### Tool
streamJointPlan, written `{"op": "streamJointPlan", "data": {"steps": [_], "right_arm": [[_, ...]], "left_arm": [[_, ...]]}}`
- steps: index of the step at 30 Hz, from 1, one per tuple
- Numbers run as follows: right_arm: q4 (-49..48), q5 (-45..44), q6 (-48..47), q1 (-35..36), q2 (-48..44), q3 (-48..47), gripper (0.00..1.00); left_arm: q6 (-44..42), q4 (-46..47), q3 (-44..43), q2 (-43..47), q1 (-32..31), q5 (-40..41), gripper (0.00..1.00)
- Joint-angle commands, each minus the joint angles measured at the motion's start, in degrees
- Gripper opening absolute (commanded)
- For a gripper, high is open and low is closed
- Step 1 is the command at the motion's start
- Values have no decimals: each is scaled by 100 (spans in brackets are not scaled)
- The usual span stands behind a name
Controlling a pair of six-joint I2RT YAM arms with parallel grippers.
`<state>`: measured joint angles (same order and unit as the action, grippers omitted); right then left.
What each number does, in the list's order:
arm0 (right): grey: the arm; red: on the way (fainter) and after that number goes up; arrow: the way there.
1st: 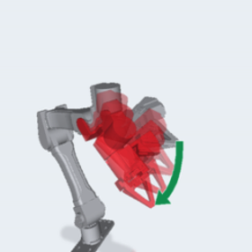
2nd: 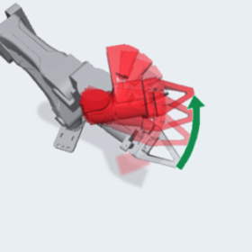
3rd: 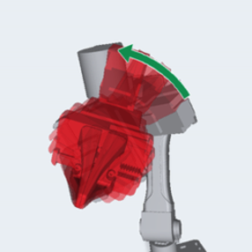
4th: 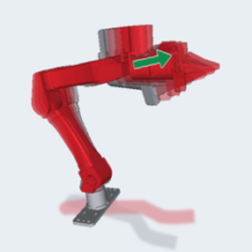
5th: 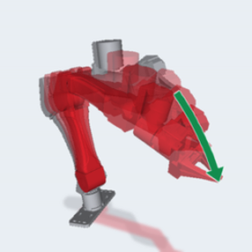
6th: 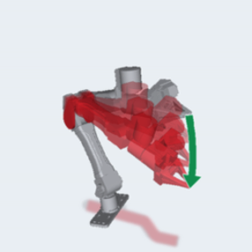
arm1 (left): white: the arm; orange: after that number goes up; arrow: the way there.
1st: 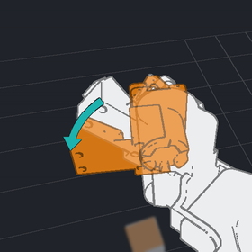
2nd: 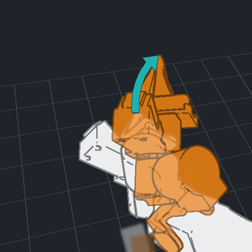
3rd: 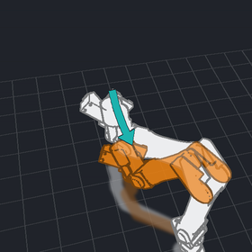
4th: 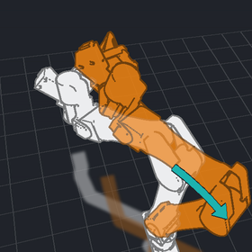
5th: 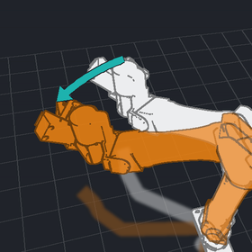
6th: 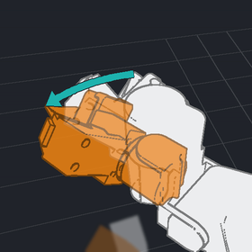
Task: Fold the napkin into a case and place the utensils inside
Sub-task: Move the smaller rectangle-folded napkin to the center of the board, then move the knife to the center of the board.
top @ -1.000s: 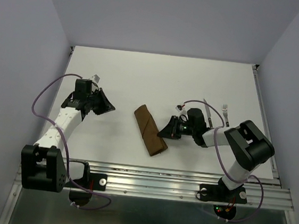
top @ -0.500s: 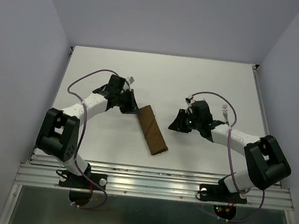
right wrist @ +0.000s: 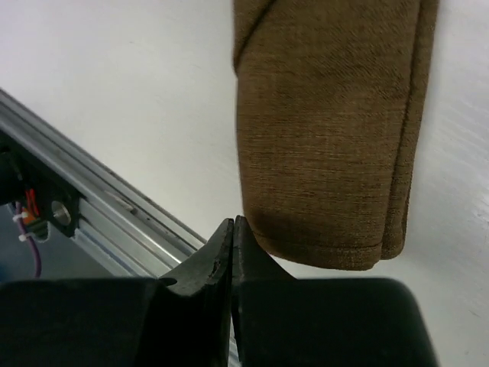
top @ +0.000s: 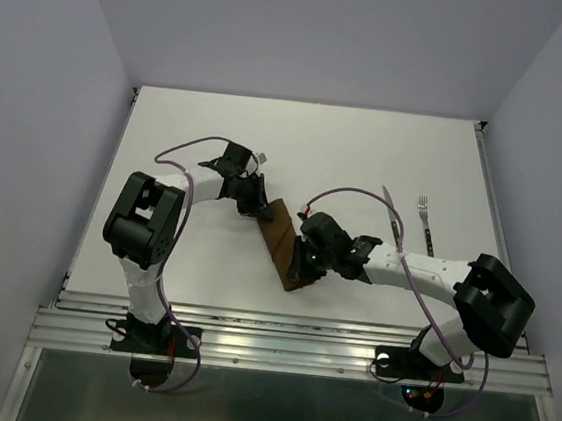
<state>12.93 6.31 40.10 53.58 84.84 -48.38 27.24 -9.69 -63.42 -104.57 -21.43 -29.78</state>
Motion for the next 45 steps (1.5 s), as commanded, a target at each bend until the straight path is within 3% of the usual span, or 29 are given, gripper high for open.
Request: {"op": "streamJointPlan", "data": {"steps": [1, 12, 24, 26, 29, 31, 34, 38, 41, 45], "right_arm": [[210, -594, 394, 21, 305, 47, 2], [447, -1588, 183, -225, 481, 399, 1], [755, -2213, -1047, -928, 437, -276, 4], [781, -2222, -1135, -981, 306, -513, 23], [729, -2142, -1364, -1183, 77, -663, 69], [737, -2090, -1495, -1532, -90, -813, 77], [869, -2028, -1575, -2261, -239, -936, 87], [1088, -1845, -1452, -3350, -284, -893, 90], [1439, -1940, -1294, -3906, -92, -875, 89], [1923, -2343, -1162, -4031, 235, -866, 85]], "left_arm": [[-114, 108, -144, -98, -28, 25, 0], [-132, 3, -267, -90, -28, 218, 0], [-158, -182, -486, 51, -19, 332, 0], [-175, -296, -601, 86, -28, 385, 0], [-202, -463, -838, 209, -28, 455, 0], [-211, -542, -987, 367, -28, 490, 0], [-202, -769, -1295, 482, -28, 640, 6], [-316, -1051, -1699, 605, -19, 737, 10], [-413, -1271, -1928, 701, -10, 816, 11], [-492, -1430, -1946, 886, -1, 868, 12]]}}
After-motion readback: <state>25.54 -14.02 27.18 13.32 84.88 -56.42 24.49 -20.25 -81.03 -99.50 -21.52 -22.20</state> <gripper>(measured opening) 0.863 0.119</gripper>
